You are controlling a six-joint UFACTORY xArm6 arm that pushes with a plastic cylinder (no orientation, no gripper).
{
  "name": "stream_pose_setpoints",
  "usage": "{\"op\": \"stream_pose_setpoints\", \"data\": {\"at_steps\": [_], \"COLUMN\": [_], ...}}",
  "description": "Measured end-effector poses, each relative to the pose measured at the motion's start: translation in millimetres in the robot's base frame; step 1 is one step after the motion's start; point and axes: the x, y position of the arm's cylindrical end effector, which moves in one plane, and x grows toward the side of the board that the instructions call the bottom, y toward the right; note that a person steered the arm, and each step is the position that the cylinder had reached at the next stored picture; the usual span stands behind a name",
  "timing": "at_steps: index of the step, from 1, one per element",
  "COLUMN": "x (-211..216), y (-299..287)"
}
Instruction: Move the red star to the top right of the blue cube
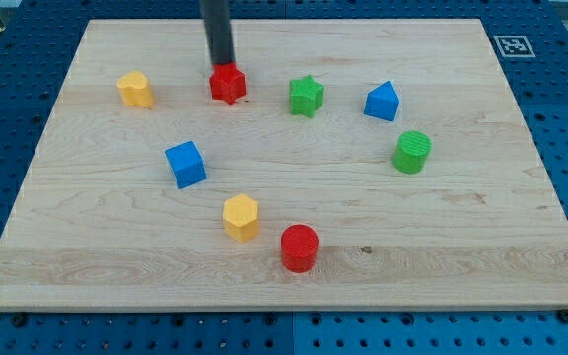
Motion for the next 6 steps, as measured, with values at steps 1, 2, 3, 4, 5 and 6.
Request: {"op": "stream_pose_setpoints", "data": {"at_steps": [1, 2, 3, 4, 5, 6], "x": [14, 34, 52, 69, 77, 84], "y": [4, 4, 3, -7, -31, -40]}}
